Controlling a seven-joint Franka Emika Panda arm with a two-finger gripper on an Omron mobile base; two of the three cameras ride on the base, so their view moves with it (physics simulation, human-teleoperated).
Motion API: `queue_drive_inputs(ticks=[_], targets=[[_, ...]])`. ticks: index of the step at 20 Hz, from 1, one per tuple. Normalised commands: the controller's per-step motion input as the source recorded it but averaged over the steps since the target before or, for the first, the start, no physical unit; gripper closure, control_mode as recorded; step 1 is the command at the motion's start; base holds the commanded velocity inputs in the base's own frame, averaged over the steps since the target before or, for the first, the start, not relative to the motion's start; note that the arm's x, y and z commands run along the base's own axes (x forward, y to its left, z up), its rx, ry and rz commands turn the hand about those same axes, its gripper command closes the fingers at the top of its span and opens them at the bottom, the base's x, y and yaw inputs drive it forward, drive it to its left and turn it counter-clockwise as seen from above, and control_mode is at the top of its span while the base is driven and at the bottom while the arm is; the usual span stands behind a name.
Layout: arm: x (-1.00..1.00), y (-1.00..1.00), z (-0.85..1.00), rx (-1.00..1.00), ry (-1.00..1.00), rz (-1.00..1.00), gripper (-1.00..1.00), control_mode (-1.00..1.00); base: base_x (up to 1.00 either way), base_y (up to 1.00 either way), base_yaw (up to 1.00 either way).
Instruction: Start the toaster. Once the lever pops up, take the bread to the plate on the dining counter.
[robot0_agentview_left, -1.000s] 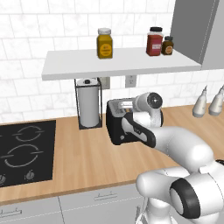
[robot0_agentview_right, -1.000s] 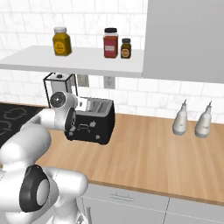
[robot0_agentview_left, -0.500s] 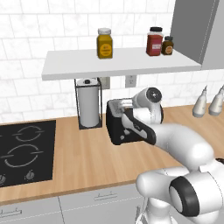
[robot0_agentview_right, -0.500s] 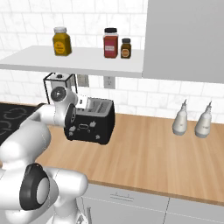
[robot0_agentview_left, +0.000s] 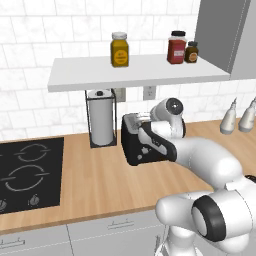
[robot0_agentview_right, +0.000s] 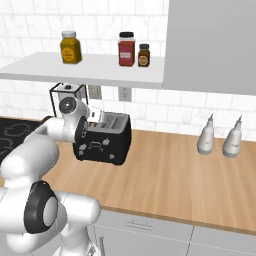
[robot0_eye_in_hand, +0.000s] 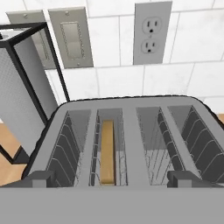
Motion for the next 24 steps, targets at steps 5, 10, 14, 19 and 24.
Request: queue_drive_inputs(ticks=[5,10,14,19,24], targets=[[0.21,0.02,0.0,0.0,0.02,0.0,-1.0,-1.0,0.0,0.0,0.0],[0.11,0.0,0.0,0.0,0.01,0.0,-1.0,-1.0,0.0,0.0,0.0],[0.0,0.0,-0.04,0.0,0.02,0.0,-1.0,-1.0,0.0,0.0,0.0],[0.0,0.0,-0.06,0.0,0.04,0.0,-1.0,-1.0,0.0,0.0,0.0],[0.0,0.0,-0.02,0.0,0.03,0.0,-1.0,-1.0,0.0,0.0,0.0]])
